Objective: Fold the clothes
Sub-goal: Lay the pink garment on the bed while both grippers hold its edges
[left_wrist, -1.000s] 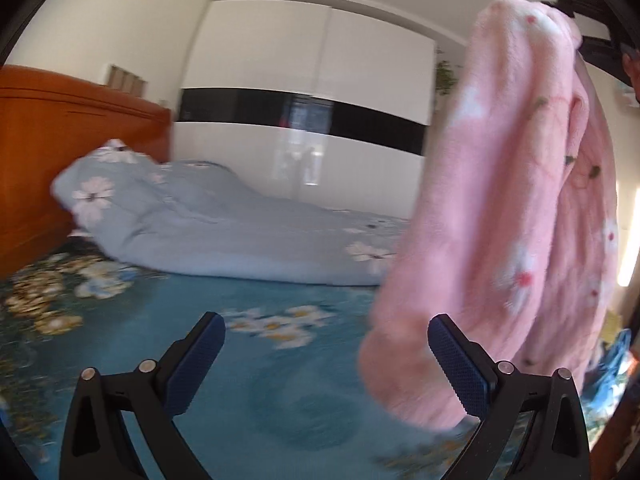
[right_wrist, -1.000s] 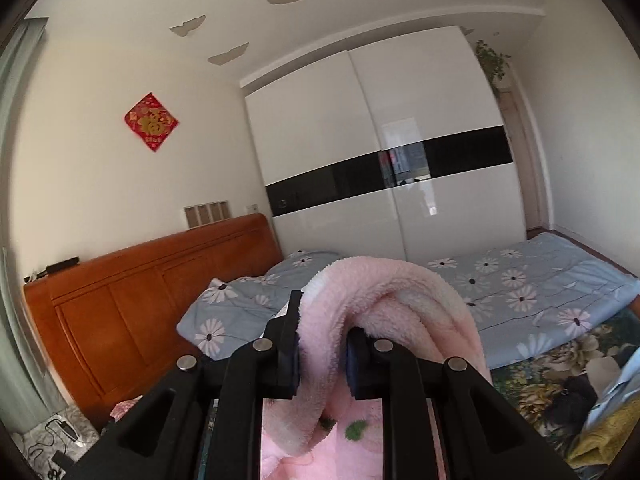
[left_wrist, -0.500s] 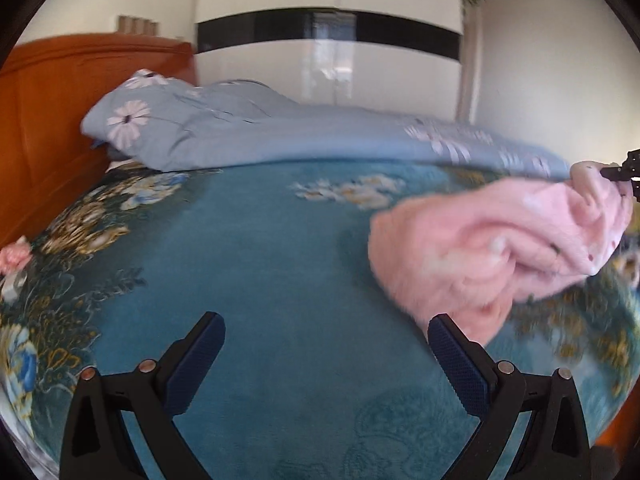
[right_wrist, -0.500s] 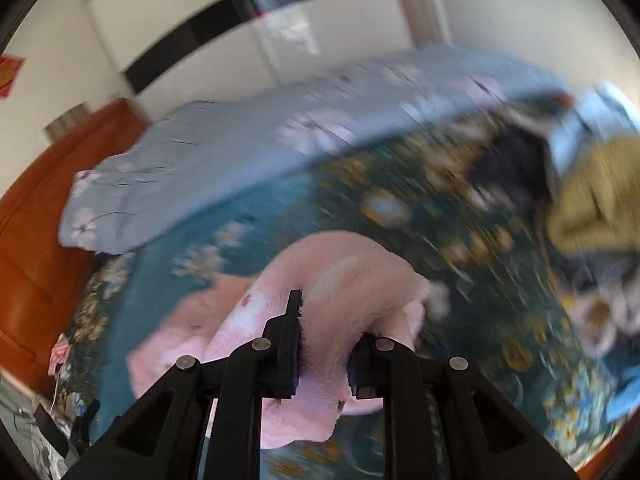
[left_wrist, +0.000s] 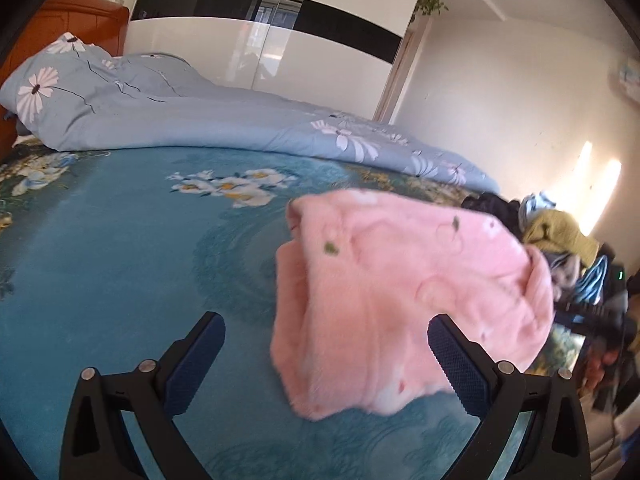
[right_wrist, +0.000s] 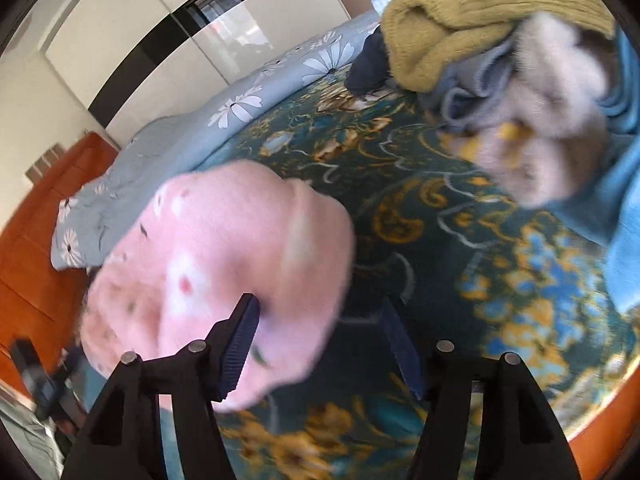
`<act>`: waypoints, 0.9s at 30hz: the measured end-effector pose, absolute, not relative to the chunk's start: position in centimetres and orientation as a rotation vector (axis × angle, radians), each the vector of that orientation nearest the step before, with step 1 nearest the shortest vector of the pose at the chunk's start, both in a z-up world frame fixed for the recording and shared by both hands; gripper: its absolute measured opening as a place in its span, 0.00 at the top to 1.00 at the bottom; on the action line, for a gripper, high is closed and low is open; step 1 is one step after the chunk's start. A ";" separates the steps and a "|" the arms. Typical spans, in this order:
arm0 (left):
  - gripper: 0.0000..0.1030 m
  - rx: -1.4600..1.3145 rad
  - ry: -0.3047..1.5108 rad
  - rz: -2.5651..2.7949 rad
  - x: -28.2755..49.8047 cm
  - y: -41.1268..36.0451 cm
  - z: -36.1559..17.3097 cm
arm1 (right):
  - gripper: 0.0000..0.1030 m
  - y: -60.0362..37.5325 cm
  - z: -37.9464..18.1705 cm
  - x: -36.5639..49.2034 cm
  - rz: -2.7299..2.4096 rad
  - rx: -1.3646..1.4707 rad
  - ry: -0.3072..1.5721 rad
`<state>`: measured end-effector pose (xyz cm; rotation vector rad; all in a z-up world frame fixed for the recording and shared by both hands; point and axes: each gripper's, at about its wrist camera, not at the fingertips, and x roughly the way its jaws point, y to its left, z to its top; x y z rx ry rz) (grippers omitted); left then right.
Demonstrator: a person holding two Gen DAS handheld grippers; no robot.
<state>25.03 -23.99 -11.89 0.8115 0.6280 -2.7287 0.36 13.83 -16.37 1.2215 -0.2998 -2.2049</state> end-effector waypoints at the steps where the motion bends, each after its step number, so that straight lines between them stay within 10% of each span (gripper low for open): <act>1: 0.00 0.820 0.656 -2.751 24.3 -24.2 -11.8 | 0.36 14.3 -16.5 0.8 -2.206 1.216 -0.304; 10: 0.05 0.926 0.867 -2.797 18.1 -26.5 -10.7 | 0.36 17.3 -17.8 2.9 -2.135 1.209 -0.475; 13: 0.30 0.961 0.897 -2.761 16.9 -26.7 -10.6 | 0.36 17.5 -18.0 3.5 -2.122 1.197 -0.493; 16: 0.93 0.983 0.892 -2.753 16.9 -26.3 -10.8 | 0.36 17.7 -18.1 4.1 -2.108 1.185 -0.506; 27: 0.94 0.505 0.964 -2.938 28.0 -28.0 -3.7 | 0.36 20.6 -17.8 6.1 -2.140 1.144 -0.534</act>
